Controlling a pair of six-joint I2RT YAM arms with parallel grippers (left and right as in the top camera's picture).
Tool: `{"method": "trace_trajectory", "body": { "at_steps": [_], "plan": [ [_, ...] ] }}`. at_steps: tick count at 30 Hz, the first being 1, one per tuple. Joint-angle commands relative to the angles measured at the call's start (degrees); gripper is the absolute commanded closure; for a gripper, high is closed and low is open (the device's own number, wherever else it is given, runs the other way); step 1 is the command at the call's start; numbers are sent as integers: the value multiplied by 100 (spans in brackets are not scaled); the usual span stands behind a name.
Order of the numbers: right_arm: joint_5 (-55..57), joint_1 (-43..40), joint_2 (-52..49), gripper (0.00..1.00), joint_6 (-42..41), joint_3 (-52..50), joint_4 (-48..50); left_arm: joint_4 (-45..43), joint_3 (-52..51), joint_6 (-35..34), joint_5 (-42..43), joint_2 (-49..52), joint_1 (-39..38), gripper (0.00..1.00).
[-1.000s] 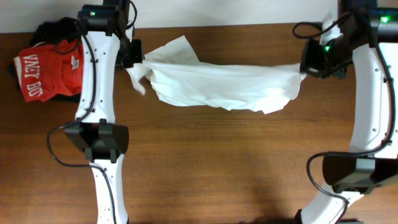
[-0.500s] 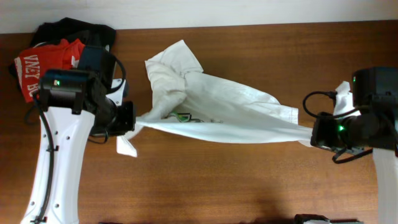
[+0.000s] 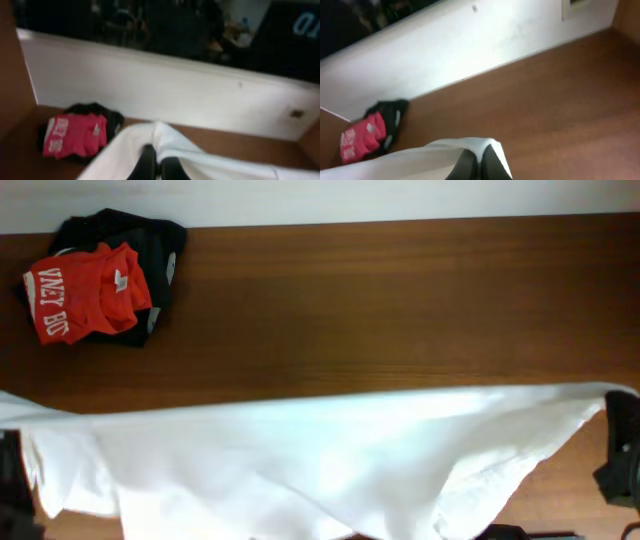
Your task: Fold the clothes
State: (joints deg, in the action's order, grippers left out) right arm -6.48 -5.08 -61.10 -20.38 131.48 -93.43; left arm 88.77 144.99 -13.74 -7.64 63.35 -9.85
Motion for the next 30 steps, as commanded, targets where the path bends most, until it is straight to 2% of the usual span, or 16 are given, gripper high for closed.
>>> {"method": "trace_trajectory", "body": {
  "at_steps": [1, 5, 6, 7, 8, 9, 11, 16, 18, 19, 20, 21, 22, 24, 26, 30],
  "plan": [
    [595, 20, -822, 96, -136, 7, 131, -337, -664, -57, -782, 750, 15, 100],
    [719, 20, -2699, 96, -87, 4, 387, -1091, -1495, -52, -894, 2741, 15, 99],
    [719, 20, -3287, 96, -90, 4, 533, -1379, -1497, -55, -890, 3519, 15, 80],
    [719, 20, -3998, 95, -90, 4, 739, -1810, -1497, -55, -890, 4520, 15, 79],
    [715, 20, -4771, 62, -92, 4, 1040, -2378, -1497, -52, -892, 5469, 17, 41],
    [715, 20, -5283, 1, -92, 4, 1147, -2677, -1497, -52, -890, 6067, 15, 1],
    [719, 13, -5963, 1, 63, 4, 931, -2649, -1495, -9, -890, 6806, 15, 1],
    [693, 9, -5729, 1, 61, 13, 223, -1399, -1309, -9, -885, 6419, 15, 1],
    [699, 22, -5637, 1, 195, 9, -227, -984, -1309, 31, -328, 6205, 15, 4],
    [699, 20, -5678, 10, 389, -90, -280, -815, -1392, 461, 166, 6247, 15, 9],
    [699, 20, -5702, 28, 389, -243, -282, -782, -1504, 660, 446, 6258, 15, 23],
    [697, 20, -5707, 51, 387, -525, -251, -785, -1676, 743, 586, 6258, 15, 43],
    [699, 20, -5709, 66, 387, -758, -170, -811, -1873, 745, 649, 6258, 13, 75],
    [695, 20, -5713, 79, 387, -1335, 164, -903, -2326, 807, 988, 6258, 13, 99],
    [697, 20, -5713, 94, 382, -1867, 603, -1209, -2949, 955, 1174, 6262, 15, 100],
    [675, 20, -5729, 95, 343, -2658, 1316, -2000, -3893, 953, 1169, 6275, 26, 99]
  ]
}}
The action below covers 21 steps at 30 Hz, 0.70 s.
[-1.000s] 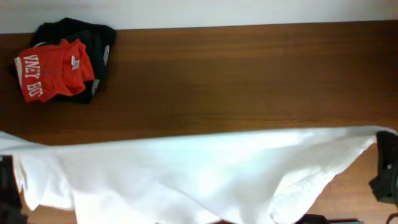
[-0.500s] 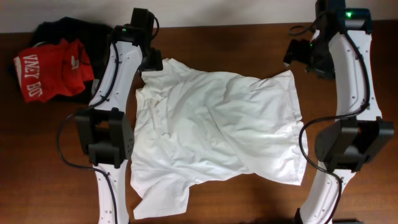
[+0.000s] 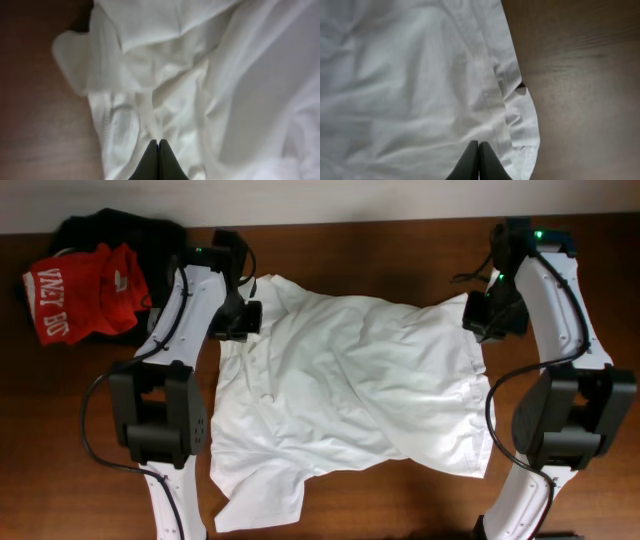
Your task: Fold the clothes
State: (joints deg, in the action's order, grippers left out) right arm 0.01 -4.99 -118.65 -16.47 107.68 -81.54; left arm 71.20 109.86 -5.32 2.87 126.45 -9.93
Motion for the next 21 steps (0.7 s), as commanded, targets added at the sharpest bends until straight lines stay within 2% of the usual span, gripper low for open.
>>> {"method": "trace_trajectory", "body": {
  "at_steps": [1, 6, 9, 12, 17, 19, 21],
  "plan": [
    [26, 11, 26, 95, -50, -400, 245, -468, -586, 103, 57, -31, 35, 99],
    [28, 11, 22, 94, -50, -861, 992, -1176, -968, 63, -127, 20, 501, 99],
    [26, 11, 22, 88, -50, -901, 1246, -1464, -970, 76, 61, 28, 708, 100],
    [26, 11, 20, 85, -50, -1117, 1528, -1720, -970, 197, 511, 35, 719, 100],
    [31, 11, 20, 83, -46, -1408, 1891, -1974, -970, 197, 549, 592, 699, 100],
    [74, 11, 20, 83, -42, -1510, 2041, -2194, -970, 192, 439, 743, 704, 100],
    [70, 7, 20, 85, -26, -1740, 2310, -2227, -970, -122, -162, 791, 772, 99]
  ]
}}
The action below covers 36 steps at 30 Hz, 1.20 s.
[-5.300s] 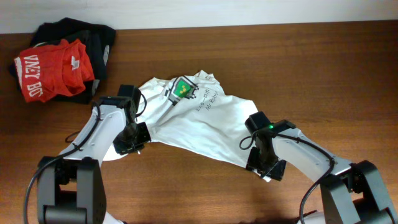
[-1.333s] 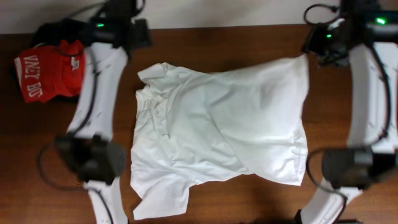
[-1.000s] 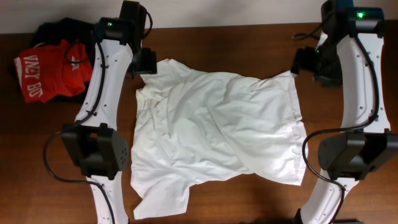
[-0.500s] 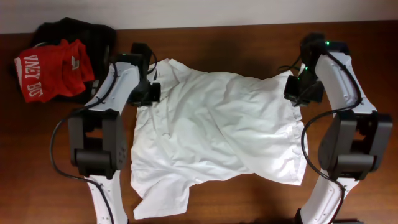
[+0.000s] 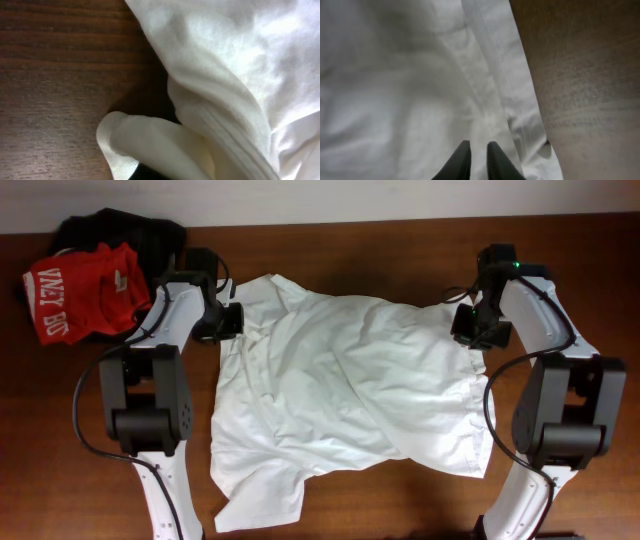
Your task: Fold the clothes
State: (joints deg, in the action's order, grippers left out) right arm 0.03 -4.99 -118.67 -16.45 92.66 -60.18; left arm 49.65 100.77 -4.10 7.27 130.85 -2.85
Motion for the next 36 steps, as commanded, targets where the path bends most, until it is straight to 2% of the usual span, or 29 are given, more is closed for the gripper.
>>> {"method": "trace_trajectory", "body": {
  "at_steps": [1, 2, 4, 6, 10, 12, 13, 16, 17, 19, 23, 25, 32, 36],
  "plan": [
    [66, 7, 22, 92, -28, -393, 361, -28, -61, -319, -730, 352, 125, 100],
    [63, 7, 22, 96, -31, -575, 551, 20, -61, -321, -750, 352, 175, 99],
    [59, 7, 22, 96, -28, -918, 892, 221, -61, -702, -1296, 352, 422, 99],
    [68, 4, 22, 96, -26, -1075, 1102, 249, -61, -702, -1443, 352, 498, 100],
    [94, -70, -48, 96, -28, -1167, 1346, 385, -57, -826, -2446, 350, 505, 100],
    [378, -212, -63, 96, -28, -1064, 1228, 422, -11, -826, -2468, 350, 498, 100],
    [372, -323, -63, 96, -31, -671, 839, 424, 13, -826, -2468, 350, 501, 99],
    [321, -542, -63, 96, -31, 1261, -662, 424, 22, -828, -2465, 350, 501, 99],
    [-181, -422, -63, 96, 415, 1851, -1021, 470, 55, -828, -2457, 350, 470, 99],
    [-1147, -195, -83, 96, 1040, 1823, -977, 459, 66, -828, -2367, 350, 396, 99],
    [-1161, 522, -651, 96, 1043, 1086, -7, 420, 66, -828, -2288, 350, 339, 99],
    [-1119, 538, -1102, 96, 1043, 1084, 238, 415, 66, -828, -2288, 350, 339, 99],
    [393, 363, -1781, 96, 1019, 1082, 393, 378, 63, -828, -1908, 350, 339, 99],
    [535, -173, -1799, 96, 765, 1176, 254, 520, 501, -828, -1915, 339, 271, 99]
  ]
}}
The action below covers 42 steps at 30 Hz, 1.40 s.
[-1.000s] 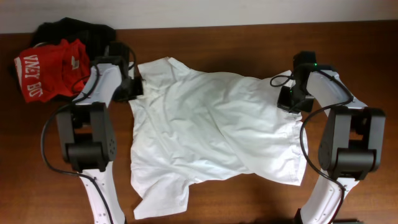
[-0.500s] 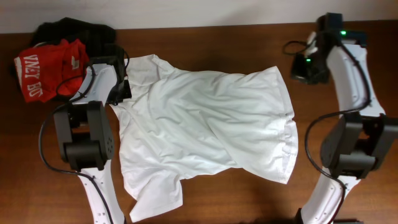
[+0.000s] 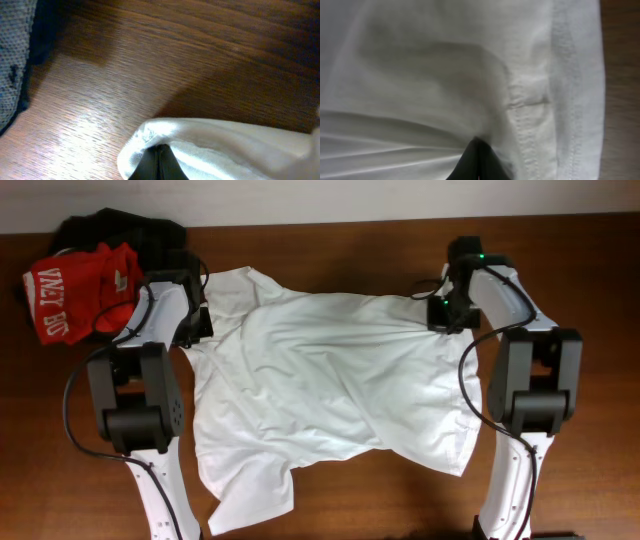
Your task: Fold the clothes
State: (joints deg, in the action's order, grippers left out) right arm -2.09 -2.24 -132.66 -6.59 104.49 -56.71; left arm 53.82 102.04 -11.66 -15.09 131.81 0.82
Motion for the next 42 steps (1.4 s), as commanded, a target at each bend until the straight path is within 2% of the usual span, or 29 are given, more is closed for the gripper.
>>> {"method": "trace_trajectory", "body": {
  "at_steps": [1, 4, 5, 6, 7, 8, 9, 10, 11, 12, 13, 15, 16, 18, 20, 24, 25, 26, 28, 30, 31, 33, 35, 37, 42],
  "plan": [
    [826, -529, -400, 96, -339, 92, -192, 243, 590, -74, 328, 243, -114, 99],
    [817, -717, -398, 96, -494, 1029, -1104, 859, 1384, -116, 326, 243, -170, 99],
    [817, -717, -398, 96, -623, 1545, -1572, 1255, 1803, -118, 330, 243, -212, 98],
    [813, -715, -389, 96, -909, 2367, -2240, 1709, 2291, -118, 330, 243, -275, 91],
    [772, -715, -376, 94, -1043, 3073, -2752, 2238, 2885, -118, 330, 243, -372, 90],
    [535, -715, -343, 81, -1045, 4172, -3598, 2809, 3512, -120, 330, 243, -487, 87],
    [278, -715, -337, 70, -1038, 4809, -4074, 3294, 4070, -188, 330, 243, -614, 81],
    [-439, -715, -120, 23, -660, 5134, -4065, 3805, 4653, -271, 334, 243, -752, 66],
    [-817, -710, 201, 10, -765, 5134, -4065, 4148, 5040, -269, 332, 243, -833, 44],
    [-927, -699, 422, 2, -763, 5132, -4065, 4291, 5318, -201, 431, 214, -896, 14],
    [-935, -640, 726, 1, -734, 5093, -4065, 4291, 5322, -197, 625, 70, -935, 13],
    [-931, -531, 1403, 1, -713, 4564, -4065, 4291, 5296, -129, 1329, -229, -1010, 13],
    [-933, -466, 2076, 1, -586, 3816, -4065, 4291, 5184, -4, 1593, -444, -1049, 9],
    [-763, -448, 3226, 1, -544, 2319, -4063, 4291, 4610, 127, 1598, -1038, -1152, 9],
    [-352, -452, 4179, 1, -549, 876, -4035, 4291, 2959, 114, 1598, -2201, -1375, 7],
    [-236, -452, 4476, 1, -546, -629, -3654, 4212, 756, 101, 1753, -3040, -1650, 9],
    [-238, -452, 4476, 25, -546, -1128, -3386, 3995, 234, 101, 1753, -3042, -1770, 11],
    [-240, -452, 4476, 43, -546, -1515, -3152, 3567, -328, 98, 1755, -3042, -1886, 30],
    [-243, -452, 4476, 67, -546, -2236, -2680, 2798, -1106, 96, 1847, -3040, -1956, 56],
    [-444, -452, 4476, 93, -568, -2883, -2175, 1954, -1871, 52, 1897, -3040, -1906, 76],
    [-839, -452, 4476, 96, -590, -3320, -1773, 1403, -2347, -31, 1882, -3025, -1749, 92],
    [-1091, -452, 4476, 96, -636, -3845, -1176, 883, -2747, -31, 1834, -3012, -1502, 99],
    [-1084, -452, 4465, 96, -1134, -4419, -448, 573, -3042, -31, 1838, -2828, -1174, 99],
    [-1054, -452, 4406, 96, -1239, -4677, -35, 514, -3130, -52, 1836, -2487, -1016, 99],
    [-1012, -452, 3862, 96, -1410, -4835, 476, 101, -3141, -164, 1812, -1888, -999, 99]
  ]
}}
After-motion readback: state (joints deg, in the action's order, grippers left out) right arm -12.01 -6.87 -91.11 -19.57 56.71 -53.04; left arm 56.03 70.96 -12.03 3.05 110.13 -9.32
